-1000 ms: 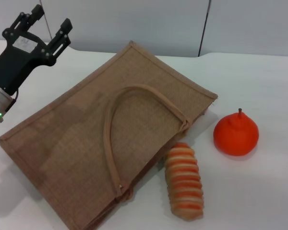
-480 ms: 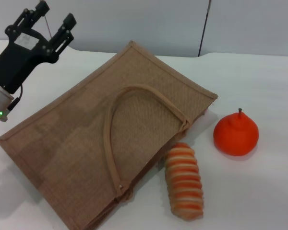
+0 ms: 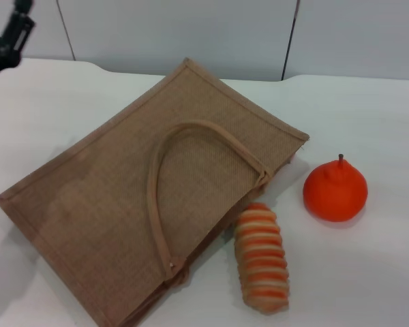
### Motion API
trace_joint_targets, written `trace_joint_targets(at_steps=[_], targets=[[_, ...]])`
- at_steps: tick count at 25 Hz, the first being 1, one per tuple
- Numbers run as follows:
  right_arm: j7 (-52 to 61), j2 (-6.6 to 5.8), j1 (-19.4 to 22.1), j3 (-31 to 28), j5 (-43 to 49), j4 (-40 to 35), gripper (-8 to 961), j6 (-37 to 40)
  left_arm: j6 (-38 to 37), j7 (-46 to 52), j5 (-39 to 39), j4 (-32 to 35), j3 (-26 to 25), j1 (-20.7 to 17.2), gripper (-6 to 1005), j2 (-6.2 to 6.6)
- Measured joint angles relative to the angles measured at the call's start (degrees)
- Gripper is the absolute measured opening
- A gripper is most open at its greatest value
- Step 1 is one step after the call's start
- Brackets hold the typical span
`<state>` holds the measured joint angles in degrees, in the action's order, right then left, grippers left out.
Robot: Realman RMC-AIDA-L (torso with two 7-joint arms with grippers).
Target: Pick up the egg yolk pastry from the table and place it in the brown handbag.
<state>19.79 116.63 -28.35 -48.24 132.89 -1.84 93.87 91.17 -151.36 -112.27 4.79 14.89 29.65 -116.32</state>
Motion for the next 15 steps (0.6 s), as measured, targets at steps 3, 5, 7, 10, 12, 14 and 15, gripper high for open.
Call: trace_joint_targets(at_steps=[3, 5, 7, 10, 12, 14, 15], targets=[[0.0, 0.0, 0.1, -0.7, 0.0, -0.1, 883, -0.1, 0.4, 0.0, -1.7, -0.9, 0.0, -0.2, 707, 0.04], [0.1, 0.01, 0.1, -1.1, 0.0, -0.2, 883, -0.2, 0.4, -0.2, -1.9, -1.0, 0.0, -0.3, 707, 0.04], [0.2, 0.04, 0.1, -1.5, 0.0, -0.4, 882, -0.2, 0.4, -0.1, -1.9, -1.0, 0.0, -0.3, 707, 0.01], [0.3, 0.1, 0.1, -1.8, 0.0, -0.6, 882, -0.9, 0.2, 0.0, -2.0, -1.0, 0.0, -0.3, 707, -0.01], [0.4, 0.09, 0.1, -2.8, 0.0, -0.6, 882, -2.0, -0.2, 0.1, -2.2, -1.0, -0.1, -0.2, 707, 0.02], [0.5, 0.1, 0.1, -3.9, 0.0, -0.6, 882, -2.7, -0.3, 0.0, -2.4, -1.1, -0.1, -0.2, 707, 0.03], [0.5, 0.09, 0.1, -4.2, 0.0, -0.6, 881, -2.8, -0.3, 0.0, -2.4, -1.1, -0.1, -0.2, 707, 0.03]])
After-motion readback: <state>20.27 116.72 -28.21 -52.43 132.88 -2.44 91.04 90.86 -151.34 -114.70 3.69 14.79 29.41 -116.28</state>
